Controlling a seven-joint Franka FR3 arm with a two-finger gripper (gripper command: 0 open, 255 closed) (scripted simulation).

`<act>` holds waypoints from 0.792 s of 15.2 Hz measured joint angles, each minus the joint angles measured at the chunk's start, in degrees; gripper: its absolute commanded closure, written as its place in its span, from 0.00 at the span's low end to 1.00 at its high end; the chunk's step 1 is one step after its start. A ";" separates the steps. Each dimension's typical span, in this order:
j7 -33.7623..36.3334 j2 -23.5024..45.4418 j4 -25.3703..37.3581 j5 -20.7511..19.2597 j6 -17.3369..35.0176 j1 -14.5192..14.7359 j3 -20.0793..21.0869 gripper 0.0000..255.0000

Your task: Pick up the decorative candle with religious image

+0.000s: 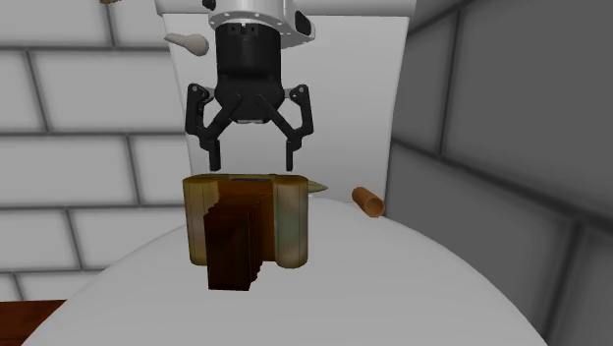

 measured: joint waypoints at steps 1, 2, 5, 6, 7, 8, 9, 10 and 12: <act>-0.05 0.78 0.45 -0.06 0.12 -0.15 -0.15 0.00; -0.03 1.40 0.52 -0.08 0.55 -0.20 -0.20 0.00; 0.06 1.91 -0.99 -0.08 2.46 -0.20 -0.20 0.00; 0.06 2.00 -1.67 -0.08 3.23 -0.19 -0.20 0.00; -0.04 2.09 -2.22 -0.09 3.87 -0.24 -0.24 0.00; -0.05 2.27 -2.72 -0.08 4.56 -0.25 -0.25 0.00; -0.05 2.37 -2.94 -0.08 4.86 -0.25 -0.24 1.00; -0.05 2.42 -3.04 -0.08 5.02 -0.25 -0.24 1.00; -0.05 2.42 -3.13 -0.06 5.18 -0.23 -0.22 1.00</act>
